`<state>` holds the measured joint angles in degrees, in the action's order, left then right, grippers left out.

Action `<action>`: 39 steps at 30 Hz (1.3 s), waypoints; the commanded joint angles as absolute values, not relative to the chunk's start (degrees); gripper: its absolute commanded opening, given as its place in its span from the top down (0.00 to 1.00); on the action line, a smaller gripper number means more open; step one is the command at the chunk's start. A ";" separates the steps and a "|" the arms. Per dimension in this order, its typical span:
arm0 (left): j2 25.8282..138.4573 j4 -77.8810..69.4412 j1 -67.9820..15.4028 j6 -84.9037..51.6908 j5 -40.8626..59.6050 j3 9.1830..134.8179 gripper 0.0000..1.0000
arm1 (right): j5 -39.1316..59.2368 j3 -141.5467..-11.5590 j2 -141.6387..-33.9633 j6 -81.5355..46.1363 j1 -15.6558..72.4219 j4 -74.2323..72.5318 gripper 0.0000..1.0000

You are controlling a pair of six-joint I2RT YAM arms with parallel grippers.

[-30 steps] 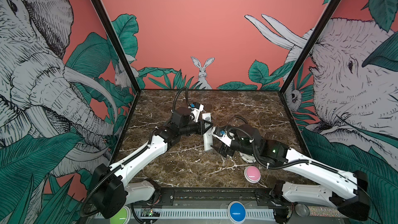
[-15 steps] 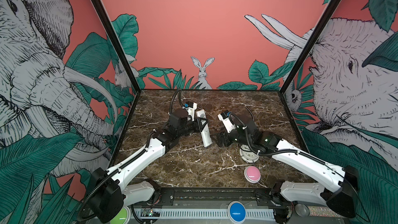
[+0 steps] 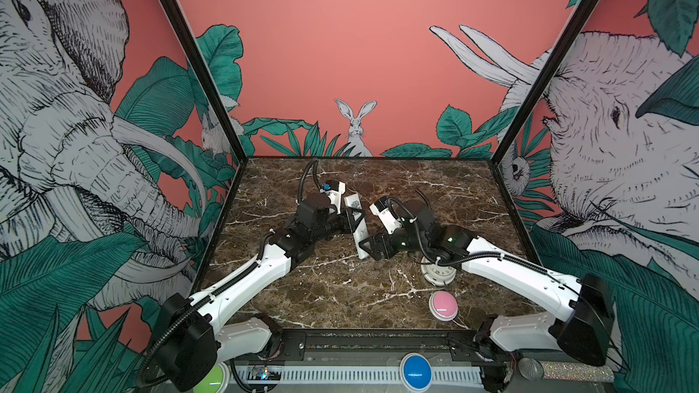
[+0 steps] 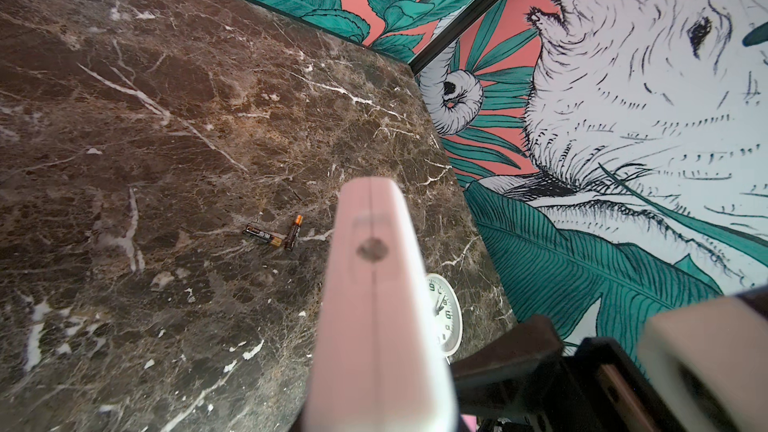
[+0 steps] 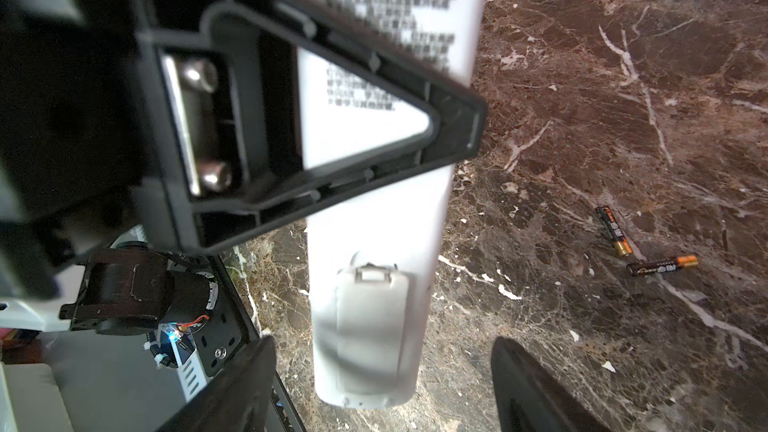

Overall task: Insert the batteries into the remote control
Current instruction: 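Slide the battery cover off the remote with the right gripper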

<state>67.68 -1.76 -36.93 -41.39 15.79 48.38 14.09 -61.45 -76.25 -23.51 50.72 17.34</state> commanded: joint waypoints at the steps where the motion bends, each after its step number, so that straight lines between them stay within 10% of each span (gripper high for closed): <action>1: 66.71 -4.24 -36.74 -42.21 15.96 47.65 1.00 | 14.60 -63.02 -76.87 -23.97 50.69 14.83 0.18; 39: 66.94 -4.90 -36.72 -42.42 16.62 47.46 1.00 | 17.52 -61.56 -78.68 -25.40 49.74 9.93 0.61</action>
